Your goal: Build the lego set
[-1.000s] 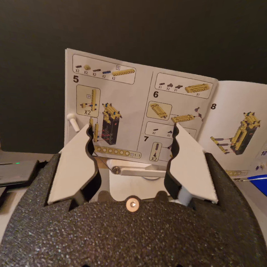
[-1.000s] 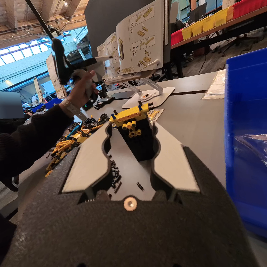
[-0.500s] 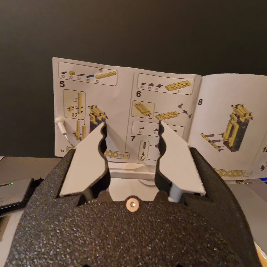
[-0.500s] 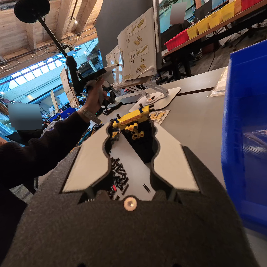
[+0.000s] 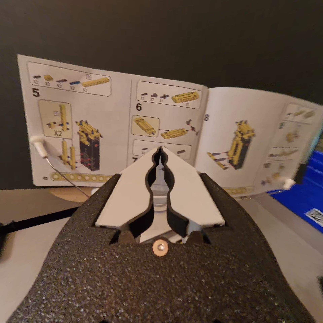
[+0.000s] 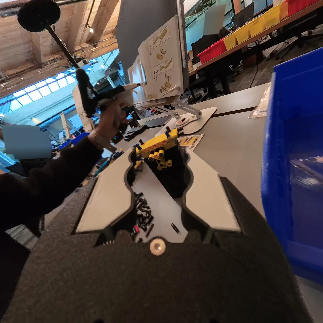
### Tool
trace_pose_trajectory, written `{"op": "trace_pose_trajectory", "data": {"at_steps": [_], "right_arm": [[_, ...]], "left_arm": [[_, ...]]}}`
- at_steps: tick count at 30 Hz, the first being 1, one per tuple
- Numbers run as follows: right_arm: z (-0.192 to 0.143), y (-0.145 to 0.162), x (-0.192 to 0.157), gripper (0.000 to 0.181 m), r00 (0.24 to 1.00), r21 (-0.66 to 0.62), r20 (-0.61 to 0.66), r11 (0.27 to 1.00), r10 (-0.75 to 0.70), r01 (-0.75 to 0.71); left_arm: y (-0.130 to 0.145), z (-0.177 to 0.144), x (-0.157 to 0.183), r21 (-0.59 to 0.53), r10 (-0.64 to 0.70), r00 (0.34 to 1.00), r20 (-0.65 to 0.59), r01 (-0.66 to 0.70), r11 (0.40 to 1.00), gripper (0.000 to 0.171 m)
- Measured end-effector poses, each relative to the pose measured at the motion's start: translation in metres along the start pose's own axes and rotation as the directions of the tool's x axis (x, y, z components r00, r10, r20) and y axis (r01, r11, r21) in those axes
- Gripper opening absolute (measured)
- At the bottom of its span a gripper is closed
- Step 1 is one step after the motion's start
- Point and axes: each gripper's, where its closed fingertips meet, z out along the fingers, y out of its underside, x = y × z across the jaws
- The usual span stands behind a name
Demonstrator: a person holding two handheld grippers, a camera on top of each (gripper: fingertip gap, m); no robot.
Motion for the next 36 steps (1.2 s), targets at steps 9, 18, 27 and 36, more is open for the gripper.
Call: {"op": "trace_pose_trajectory", "data": {"at_steps": [9,18,27,36], "right_arm": [[0.011,-0.036,-0.063,0.046,0.950,0.080,-0.063,0.947,-0.305,0.310],[0.120,-0.023,-0.199,0.051,0.771,-0.092,0.130,0.767,-0.623,0.635],[0.113,0.008,-0.206,0.050,0.819,-0.141,0.116,0.807,-0.561,0.573],[0.082,-0.006,-0.185,0.050,0.859,-0.113,0.057,0.852,-0.508,0.511]], "left_arm": [[0.004,-0.046,-0.070,-0.057,-0.052,0.991,0.124,0.060,0.997,0.036],[0.021,-0.053,-0.131,-0.005,-0.332,0.933,0.140,0.336,0.942,0.043],[-0.021,-0.050,-0.255,0.294,-0.507,0.833,0.220,0.439,0.849,0.067],[-0.031,-0.001,-0.233,0.048,-0.645,0.693,-0.322,0.693,0.720,0.032]]}}
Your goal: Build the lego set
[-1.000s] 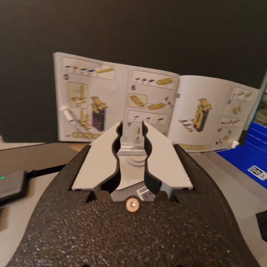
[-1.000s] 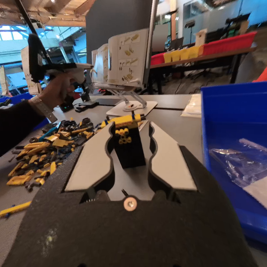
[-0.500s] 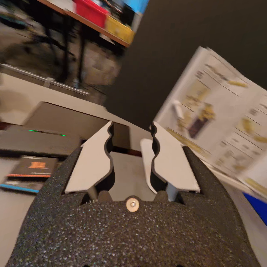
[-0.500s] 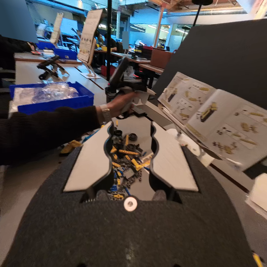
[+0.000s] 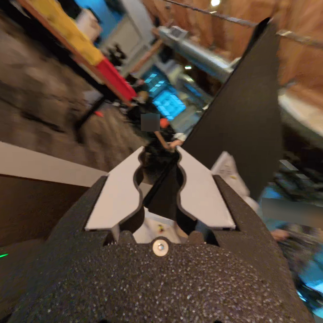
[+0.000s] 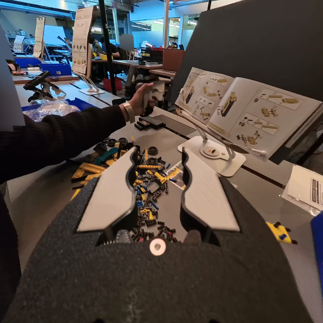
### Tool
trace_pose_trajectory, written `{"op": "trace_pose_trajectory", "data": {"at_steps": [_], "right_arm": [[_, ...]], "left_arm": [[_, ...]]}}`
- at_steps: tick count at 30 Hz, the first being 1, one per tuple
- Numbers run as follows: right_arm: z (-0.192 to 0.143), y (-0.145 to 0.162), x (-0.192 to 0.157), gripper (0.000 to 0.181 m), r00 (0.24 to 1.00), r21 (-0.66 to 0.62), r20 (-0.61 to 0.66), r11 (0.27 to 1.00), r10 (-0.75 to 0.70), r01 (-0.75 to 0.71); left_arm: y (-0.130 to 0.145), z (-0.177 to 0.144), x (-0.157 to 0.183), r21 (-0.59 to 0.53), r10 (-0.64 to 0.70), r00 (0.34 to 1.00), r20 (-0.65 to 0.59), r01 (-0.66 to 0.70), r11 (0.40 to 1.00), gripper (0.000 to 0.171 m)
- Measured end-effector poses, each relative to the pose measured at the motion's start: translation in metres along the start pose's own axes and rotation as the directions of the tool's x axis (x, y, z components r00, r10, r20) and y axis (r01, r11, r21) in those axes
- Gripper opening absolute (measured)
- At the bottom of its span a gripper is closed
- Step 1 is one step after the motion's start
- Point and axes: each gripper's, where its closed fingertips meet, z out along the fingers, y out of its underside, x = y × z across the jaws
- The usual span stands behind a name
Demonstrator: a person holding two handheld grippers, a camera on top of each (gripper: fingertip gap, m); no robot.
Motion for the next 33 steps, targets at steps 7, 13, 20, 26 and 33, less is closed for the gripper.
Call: {"op": "trace_pose_trajectory", "data": {"at_steps": [7,13,20,26,33], "right_arm": [[-0.025,0.006,0.004,0.050,1.000,0.023,-0.005,1.000,0.016,-0.016],[-0.039,0.008,-0.007,0.050,0.998,0.048,0.020,0.997,0.066,-0.067],[-0.031,0.005,-0.027,0.050,0.998,0.045,0.037,0.998,0.041,-0.043],[0.007,0.001,-0.042,0.050,0.995,-0.011,0.097,1.000,0.021,-0.020],[0.075,-0.059,-0.041,0.055,0.993,0.060,0.118,0.998,0.016,-0.023]], "left_arm": [[0.011,-0.026,0.029,0.033,-0.070,0.988,-0.134,0.075,0.997,0.000],[0.028,-0.061,0.061,0.015,0.055,0.982,-0.179,-0.053,0.998,0.000],[0.071,-0.097,0.095,-0.111,0.101,0.960,-0.261,-0.134,0.985,0.000],[0.069,-0.110,0.110,-0.086,0.234,0.966,-0.113,-0.244,0.966,0.009],[0.071,-0.101,0.149,-0.140,0.590,0.789,0.171,-0.573,0.807,0.029]]}}
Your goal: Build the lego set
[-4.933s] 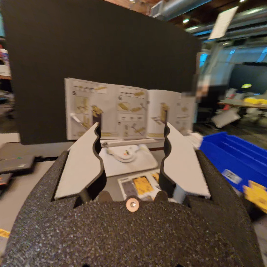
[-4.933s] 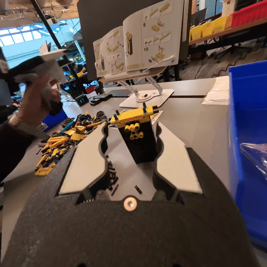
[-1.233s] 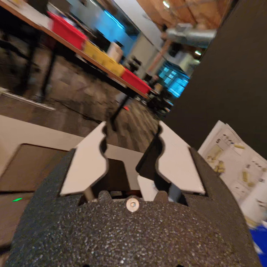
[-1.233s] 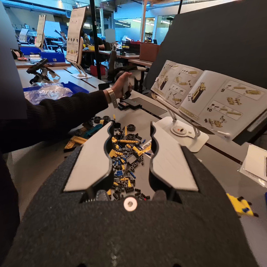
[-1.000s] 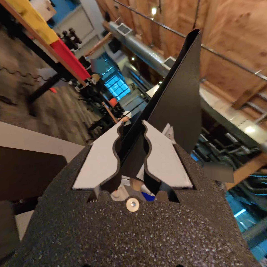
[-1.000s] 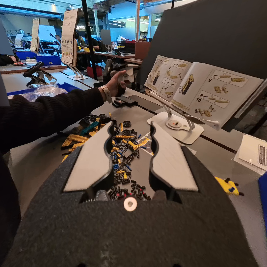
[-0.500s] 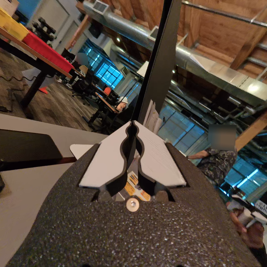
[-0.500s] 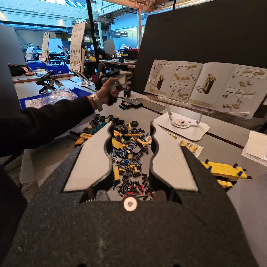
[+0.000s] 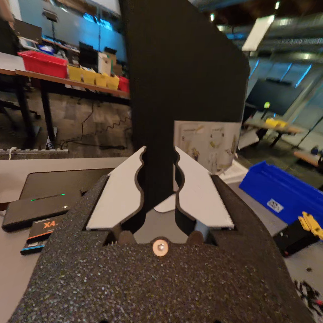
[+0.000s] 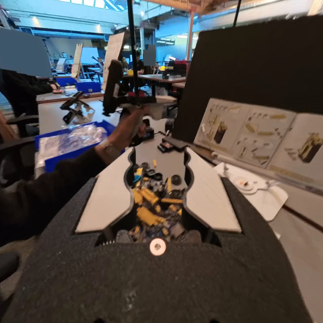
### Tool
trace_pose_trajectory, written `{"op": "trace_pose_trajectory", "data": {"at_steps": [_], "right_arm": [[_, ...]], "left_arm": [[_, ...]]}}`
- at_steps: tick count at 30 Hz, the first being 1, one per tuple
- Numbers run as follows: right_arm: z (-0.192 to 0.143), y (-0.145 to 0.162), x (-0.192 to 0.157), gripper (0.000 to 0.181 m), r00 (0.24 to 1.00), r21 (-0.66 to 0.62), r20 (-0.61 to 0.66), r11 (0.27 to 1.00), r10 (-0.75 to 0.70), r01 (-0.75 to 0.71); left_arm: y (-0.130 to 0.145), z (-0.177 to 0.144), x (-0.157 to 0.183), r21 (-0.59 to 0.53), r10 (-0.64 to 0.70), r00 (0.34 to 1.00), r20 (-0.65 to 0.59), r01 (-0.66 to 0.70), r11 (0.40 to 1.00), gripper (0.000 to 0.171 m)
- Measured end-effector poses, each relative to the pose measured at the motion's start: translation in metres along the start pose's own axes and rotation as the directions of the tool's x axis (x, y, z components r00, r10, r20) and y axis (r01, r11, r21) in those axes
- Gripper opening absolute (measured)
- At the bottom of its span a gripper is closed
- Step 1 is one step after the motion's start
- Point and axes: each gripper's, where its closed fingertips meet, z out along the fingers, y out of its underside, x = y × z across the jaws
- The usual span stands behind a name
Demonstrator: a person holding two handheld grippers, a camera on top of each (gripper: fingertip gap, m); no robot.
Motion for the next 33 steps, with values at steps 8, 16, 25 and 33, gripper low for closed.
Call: {"op": "trace_pose_trajectory", "data": {"at_steps": [8,16,25,33], "right_arm": [[0.101,0.002,0.140,0.071,0.937,-0.045,-0.342,0.997,-0.077,0.065],[0.163,0.037,0.169,0.081,0.851,-0.059,-0.489,0.980,-0.194,0.189],[0.190,0.051,0.162,0.082,0.814,-0.141,-0.440,0.925,-0.379,0.354],[0.196,0.059,0.159,0.052,0.728,-0.155,-0.489,0.869,-0.481,0.470]], "left_arm": [[0.057,0.045,0.043,-0.132,0.301,0.949,0.090,-0.288,0.948,0.053],[0.063,0.057,0.037,-0.106,0.280,0.944,0.175,-0.265,0.959,0.051],[0.073,0.055,0.022,-0.264,0.353,0.912,0.206,-0.296,0.918,0.008],[0.076,0.052,0.021,-0.297,0.261,0.957,0.130,-0.213,0.931,0.006]]}}
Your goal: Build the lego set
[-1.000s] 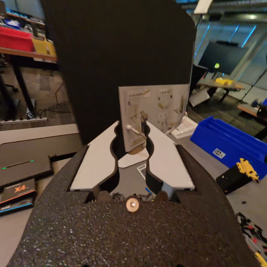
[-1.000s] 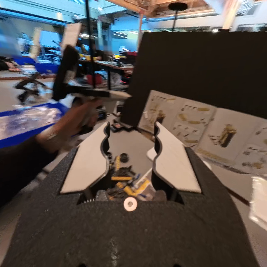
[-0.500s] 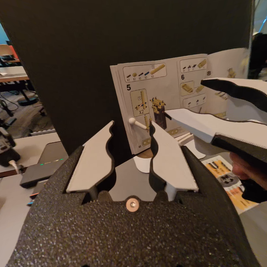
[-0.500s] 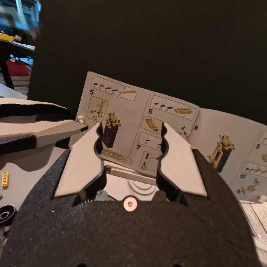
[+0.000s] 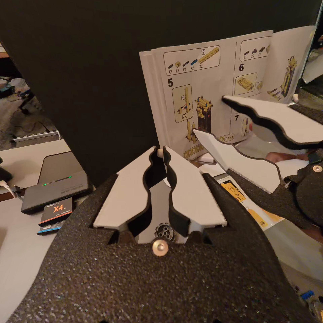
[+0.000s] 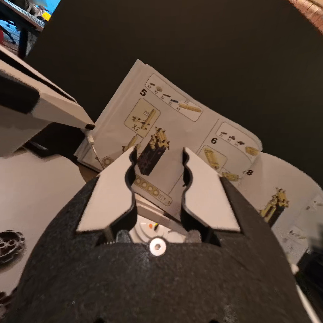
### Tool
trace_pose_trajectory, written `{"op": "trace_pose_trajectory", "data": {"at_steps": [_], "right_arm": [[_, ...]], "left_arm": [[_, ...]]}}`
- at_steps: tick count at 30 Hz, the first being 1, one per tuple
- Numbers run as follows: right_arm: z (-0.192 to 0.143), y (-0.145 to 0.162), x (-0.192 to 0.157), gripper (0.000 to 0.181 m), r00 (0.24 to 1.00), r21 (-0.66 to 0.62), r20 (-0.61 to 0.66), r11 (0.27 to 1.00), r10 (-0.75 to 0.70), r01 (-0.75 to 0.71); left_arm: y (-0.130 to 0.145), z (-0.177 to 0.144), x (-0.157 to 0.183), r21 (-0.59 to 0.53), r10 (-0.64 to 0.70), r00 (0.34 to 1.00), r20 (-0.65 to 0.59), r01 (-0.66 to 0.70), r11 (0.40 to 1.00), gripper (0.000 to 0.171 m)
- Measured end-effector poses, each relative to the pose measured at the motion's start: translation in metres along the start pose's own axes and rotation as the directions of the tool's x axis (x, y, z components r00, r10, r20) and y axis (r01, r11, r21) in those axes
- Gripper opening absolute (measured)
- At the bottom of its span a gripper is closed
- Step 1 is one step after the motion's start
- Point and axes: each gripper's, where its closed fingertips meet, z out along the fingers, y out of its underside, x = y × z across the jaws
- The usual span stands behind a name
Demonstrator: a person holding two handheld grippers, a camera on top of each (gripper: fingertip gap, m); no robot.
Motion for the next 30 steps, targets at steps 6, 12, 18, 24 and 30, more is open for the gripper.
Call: {"op": "trace_pose_trajectory", "data": {"at_steps": [6,12,18,24,30], "right_arm": [[0.002,0.007,0.011,0.018,0.985,-0.058,0.021,0.984,0.168,-0.167],[-0.001,0.019,0.035,0.000,0.955,-0.126,0.020,0.948,0.296,-0.292],[-0.018,0.033,0.081,0.000,0.952,-0.118,-0.200,0.958,0.234,-0.260],[-0.042,0.060,0.115,0.000,0.883,-0.086,-0.310,0.914,0.353,-0.396],[-0.064,0.072,0.129,0.000,0.828,-0.040,-0.310,0.863,0.468,-0.503]], "left_arm": [[0.001,0.000,0.000,-0.001,-0.011,1.000,-0.015,0.011,1.000,0.006],[0.000,0.000,0.000,0.006,-0.035,0.999,-0.034,0.036,0.999,0.006],[-0.001,-0.001,0.000,0.006,-0.039,0.999,-0.037,0.039,0.999,0.005],[-0.009,-0.007,0.002,0.038,-0.050,0.997,-0.053,0.052,0.998,0.005],[-0.023,-0.016,0.019,0.101,-0.037,0.992,-0.119,0.049,0.994,0.006]]}}
